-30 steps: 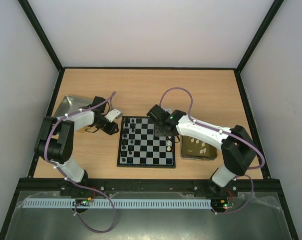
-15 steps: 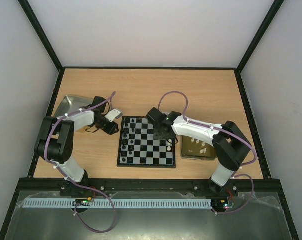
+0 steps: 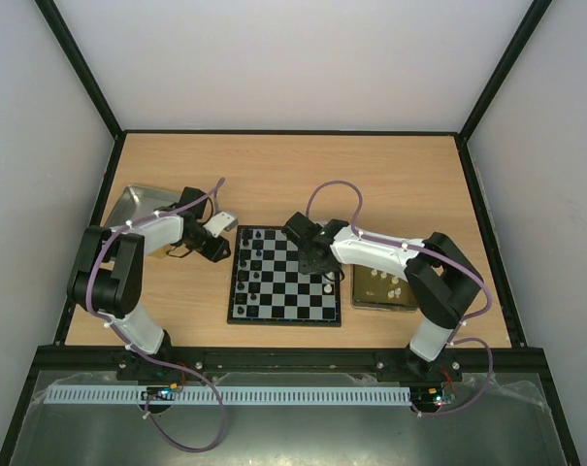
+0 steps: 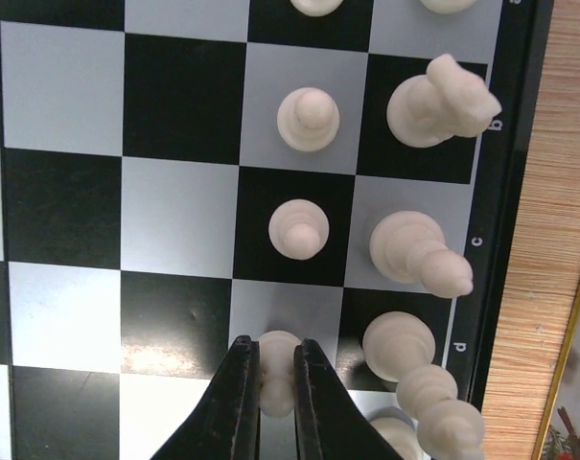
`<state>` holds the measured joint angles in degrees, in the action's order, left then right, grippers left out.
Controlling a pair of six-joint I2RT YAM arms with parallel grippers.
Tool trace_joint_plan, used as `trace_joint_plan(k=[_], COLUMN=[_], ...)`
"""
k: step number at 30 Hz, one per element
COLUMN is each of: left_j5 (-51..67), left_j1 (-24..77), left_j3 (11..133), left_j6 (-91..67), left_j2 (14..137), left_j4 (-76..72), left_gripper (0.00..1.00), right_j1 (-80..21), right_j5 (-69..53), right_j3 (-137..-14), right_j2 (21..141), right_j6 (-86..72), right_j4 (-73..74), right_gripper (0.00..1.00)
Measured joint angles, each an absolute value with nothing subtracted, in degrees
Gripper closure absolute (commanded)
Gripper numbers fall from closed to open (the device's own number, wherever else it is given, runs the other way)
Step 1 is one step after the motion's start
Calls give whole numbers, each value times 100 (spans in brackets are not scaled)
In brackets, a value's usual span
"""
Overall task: Set up the chess pieces on the board
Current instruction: Place the chess piece on the chessboard.
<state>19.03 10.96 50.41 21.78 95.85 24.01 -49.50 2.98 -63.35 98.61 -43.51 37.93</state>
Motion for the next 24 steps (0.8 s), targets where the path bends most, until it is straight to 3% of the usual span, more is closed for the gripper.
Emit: trace_joint_plan(k=[24], left_j5=[1903], left_j1=[1096], left_j3=[5041], left_j6=[2178], left_j2=[9585], left_j4=[2401], left_gripper=[63], right_j1=[-4921], right_j5=[628], right_j3=[-6547], right_j2=[9776], right_j6=[-4287], right_j4=[3946], right_gripper=[85])
